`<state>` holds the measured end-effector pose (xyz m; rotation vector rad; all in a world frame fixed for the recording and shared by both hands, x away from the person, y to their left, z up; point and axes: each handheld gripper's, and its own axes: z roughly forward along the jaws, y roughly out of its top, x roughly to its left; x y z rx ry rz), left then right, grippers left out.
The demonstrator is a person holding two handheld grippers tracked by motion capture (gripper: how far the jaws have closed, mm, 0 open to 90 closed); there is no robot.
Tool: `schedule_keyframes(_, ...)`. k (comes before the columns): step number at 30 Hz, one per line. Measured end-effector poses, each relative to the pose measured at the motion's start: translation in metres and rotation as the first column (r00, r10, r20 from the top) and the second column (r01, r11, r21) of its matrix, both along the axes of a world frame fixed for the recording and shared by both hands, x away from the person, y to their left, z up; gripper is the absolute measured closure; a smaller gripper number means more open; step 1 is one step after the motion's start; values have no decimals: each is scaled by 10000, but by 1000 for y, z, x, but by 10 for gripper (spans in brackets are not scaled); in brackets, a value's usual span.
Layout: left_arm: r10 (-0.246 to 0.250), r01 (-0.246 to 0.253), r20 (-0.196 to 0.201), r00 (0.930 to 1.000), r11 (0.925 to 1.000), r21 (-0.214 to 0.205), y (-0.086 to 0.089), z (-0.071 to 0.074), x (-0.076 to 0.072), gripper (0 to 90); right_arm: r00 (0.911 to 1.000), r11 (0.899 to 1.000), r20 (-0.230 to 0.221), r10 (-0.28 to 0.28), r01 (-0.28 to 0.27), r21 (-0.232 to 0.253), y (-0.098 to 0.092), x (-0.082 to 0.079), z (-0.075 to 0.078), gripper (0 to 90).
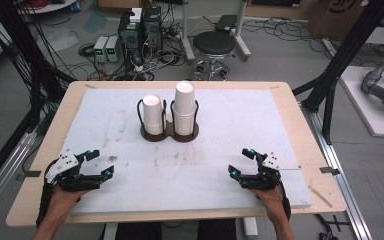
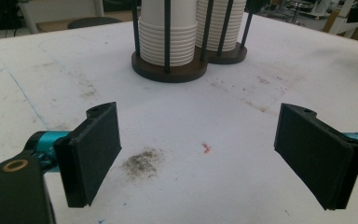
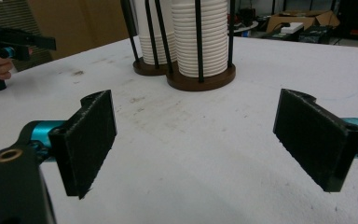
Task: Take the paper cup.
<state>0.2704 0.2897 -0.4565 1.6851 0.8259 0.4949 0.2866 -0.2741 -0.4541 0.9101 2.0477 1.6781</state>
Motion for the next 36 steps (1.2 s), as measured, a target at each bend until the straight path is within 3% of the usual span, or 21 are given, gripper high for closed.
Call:
schedule_keyframes(13,82,-81,-457,9989,10000,15,0,0,5,143,9999,9998,160,-51,48,188,-2,-1,0,137)
schedule_keyframes(24,91,-91,-179,9998,10000,-25,1,0,2,143,9993,10000,-374,-83,82,-24,1,3,1,137)
schedule_keyframes(26,127,-127,-197,9997,9999,11,0,0,2,142,9985,9997,-536,-84,71,-247,2,6,2,137)
schedule_keyframes(29,93,-92,-170,9998,10000,20,0,0,1,143,9991,9993,-413,-41,26,-366,3,6,5,137)
schedule_keyframes(31,90,-90,-159,9998,10000,-6,1,0,2,142,9993,9997,-361,-15,6,-238,2,6,13,137)
schedule_keyframes(33,88,-90,-206,9997,9999,-88,1,0,2,142,9995,10000,-308,6,-8,-67,-1,5,30,136)
schedule_keyframes(36,72,-74,-271,9996,9999,-75,1,0,3,142,9994,9998,-350,67,-74,-191,-6,6,49,137)
